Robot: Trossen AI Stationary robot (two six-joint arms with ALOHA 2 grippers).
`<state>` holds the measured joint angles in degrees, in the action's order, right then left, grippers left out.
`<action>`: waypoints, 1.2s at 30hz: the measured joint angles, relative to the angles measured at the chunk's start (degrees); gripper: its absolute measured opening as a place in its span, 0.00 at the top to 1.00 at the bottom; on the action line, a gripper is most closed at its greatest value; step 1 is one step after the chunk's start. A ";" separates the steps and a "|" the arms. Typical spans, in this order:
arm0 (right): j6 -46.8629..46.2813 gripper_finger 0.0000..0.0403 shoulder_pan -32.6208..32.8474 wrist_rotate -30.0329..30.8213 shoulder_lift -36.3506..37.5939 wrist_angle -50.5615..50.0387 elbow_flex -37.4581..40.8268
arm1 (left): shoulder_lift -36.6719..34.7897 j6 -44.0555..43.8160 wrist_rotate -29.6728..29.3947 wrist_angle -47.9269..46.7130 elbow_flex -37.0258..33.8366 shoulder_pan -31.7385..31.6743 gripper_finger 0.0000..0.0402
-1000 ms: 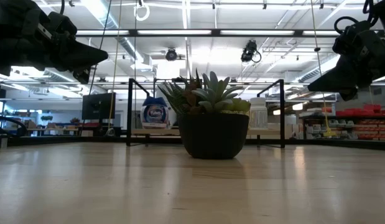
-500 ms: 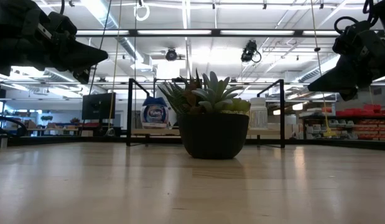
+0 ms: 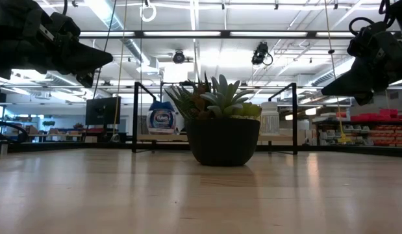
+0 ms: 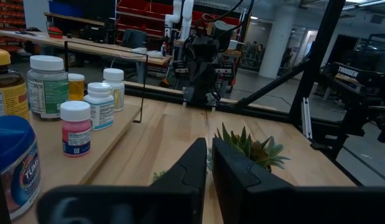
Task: Pick and place medicine bottles onto shelf by color
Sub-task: Return to Home Position
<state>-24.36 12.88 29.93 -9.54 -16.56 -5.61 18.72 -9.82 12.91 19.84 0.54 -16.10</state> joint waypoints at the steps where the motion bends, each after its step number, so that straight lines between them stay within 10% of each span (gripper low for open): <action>1: 0.00 0.96 0.00 0.00 0.00 0.00 0.00 | 0.00 0.02 0.00 0.01 0.00 0.00 0.92; 36: 0.00 0.96 0.00 0.00 0.00 0.00 0.00 | 0.00 0.02 0.00 0.02 0.00 0.00 0.90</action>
<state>-24.36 12.88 29.93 -9.54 -16.56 -5.61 18.72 -9.80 12.91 19.86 0.54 -16.10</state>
